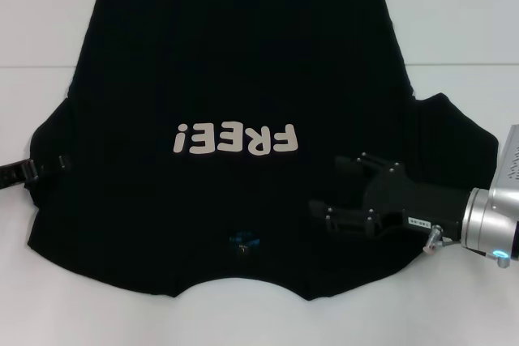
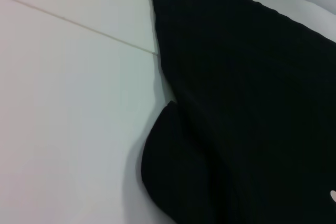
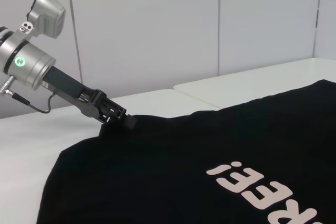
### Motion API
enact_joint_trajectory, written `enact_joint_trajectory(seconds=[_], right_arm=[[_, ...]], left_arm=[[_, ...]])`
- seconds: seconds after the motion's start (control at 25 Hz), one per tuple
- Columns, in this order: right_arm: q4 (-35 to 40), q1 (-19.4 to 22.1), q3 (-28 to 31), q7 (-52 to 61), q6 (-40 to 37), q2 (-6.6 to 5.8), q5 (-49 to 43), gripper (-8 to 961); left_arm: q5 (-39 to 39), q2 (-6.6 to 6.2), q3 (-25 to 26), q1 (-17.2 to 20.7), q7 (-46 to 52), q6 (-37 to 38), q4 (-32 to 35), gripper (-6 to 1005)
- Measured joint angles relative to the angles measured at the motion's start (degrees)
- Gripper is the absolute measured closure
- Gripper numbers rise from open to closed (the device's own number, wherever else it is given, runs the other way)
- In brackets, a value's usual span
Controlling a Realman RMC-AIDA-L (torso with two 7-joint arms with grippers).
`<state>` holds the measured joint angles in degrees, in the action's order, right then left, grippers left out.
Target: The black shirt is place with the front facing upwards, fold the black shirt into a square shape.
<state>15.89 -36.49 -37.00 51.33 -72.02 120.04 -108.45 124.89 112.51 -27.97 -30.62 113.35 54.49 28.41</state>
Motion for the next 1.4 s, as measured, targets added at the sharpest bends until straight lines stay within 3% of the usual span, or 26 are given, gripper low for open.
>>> enact_joint_trajectory(seconds=[0.24, 0.44, 1.08, 1.4], right_arm=[[-0.1, 0.2, 0.0, 0.0, -0.1, -0.08, 0.0, 28], [-0.2, 0.2, 0.0, 0.0, -0.1, -0.08, 0.0, 28], [0.1, 0.3, 0.0, 0.0, -0.2, -0.08, 0.0, 28], [0.1, 0.3, 0.0, 0.0, -0.2, -0.07, 0.2, 29]], left_arm=[[0.0, 0.07, 0.0, 0.2, -0.1, 0.0, 0.2, 439], [-0.2, 0.09, 0.1, 0.6, -0.1, 0.3, 1.0, 679], [-0.6, -0.28, 0.7, 2.3, 3.7, 1.1, 4.5, 996], [-0.7, -0.75, 5.7, 4.3, 5.1, 2.5, 8.0, 997]])
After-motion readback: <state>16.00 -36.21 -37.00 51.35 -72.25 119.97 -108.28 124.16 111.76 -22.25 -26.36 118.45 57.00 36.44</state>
